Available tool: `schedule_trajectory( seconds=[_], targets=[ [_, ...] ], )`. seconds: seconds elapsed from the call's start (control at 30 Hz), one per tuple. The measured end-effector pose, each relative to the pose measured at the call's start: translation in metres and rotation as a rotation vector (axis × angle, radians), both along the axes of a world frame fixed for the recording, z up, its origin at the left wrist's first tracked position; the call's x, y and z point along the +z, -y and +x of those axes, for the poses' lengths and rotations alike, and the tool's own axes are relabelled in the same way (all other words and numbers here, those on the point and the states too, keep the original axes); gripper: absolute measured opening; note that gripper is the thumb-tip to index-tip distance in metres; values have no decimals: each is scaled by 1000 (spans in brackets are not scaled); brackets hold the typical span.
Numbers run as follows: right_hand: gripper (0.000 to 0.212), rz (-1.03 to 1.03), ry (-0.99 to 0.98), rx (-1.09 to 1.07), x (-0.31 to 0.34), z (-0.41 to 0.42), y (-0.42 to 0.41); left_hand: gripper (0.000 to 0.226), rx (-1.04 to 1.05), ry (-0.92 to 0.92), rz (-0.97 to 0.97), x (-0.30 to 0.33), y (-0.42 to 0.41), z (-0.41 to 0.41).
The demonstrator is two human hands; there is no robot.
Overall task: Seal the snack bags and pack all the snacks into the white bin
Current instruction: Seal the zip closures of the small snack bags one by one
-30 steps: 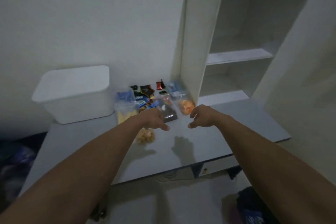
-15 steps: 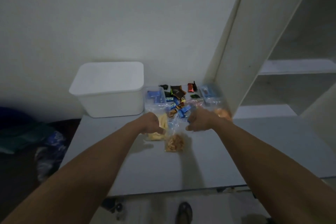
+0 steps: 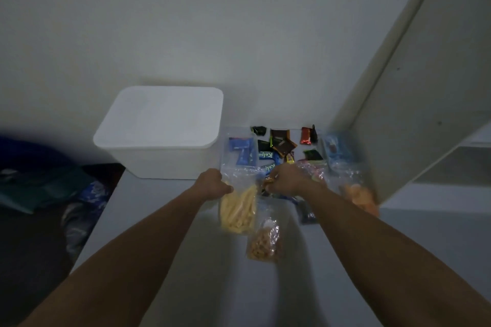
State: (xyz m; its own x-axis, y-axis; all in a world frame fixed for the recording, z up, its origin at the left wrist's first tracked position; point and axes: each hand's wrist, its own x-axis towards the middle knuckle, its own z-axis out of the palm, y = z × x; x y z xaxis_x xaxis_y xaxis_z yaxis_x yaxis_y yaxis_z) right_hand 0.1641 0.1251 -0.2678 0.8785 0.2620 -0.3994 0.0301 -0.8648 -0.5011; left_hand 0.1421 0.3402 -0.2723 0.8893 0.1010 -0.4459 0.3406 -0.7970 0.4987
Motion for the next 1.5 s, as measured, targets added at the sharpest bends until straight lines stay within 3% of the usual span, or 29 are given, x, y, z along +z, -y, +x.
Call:
schedule_trajectory(
  seconds=[0.3, 0.37, 0.47, 0.57, 0.7, 0.8, 1.0, 1.1, 1.27, 1.5],
  targets=[
    [19, 91, -64, -145, -31, 32, -17, 15, 210, -49, -211, -25, 1, 22],
    [21, 112, -68, -192, -36, 37, -20, 17, 247, -41, -261, -27, 0, 22],
    [19, 145, -63, -270, -42, 41, -22, 49, 323, -15, -298, -34, -9, 23],
    [24, 160, -67, -336, -40, 37, -23, 29, 314, -22, -354, -30, -15, 23],
    [26, 232, -200, -397, -41, 28, -26, 27, 294, -63, -403, -31, -18, 21],
    [25, 304, -173, -467, -42, 24, -32, 20, 337, -101, -473, -33, -23, 20],
    [11, 389, 10, -557, -29, 17, -41, 14, 375, 43, -526, -31, -39, 18],
    [18, 446, 75, -589, -14, 13, -43, 14, 404, 152, -510, -27, -46, 17],
    [7, 593, 58, -573, 9, 4, -43, 13, 343, 316, -500, -17, -60, 10],
    [6, 634, 42, -527, 23, -12, -52, 16, 364, 394, -589, -7, -67, 0]
  ],
)
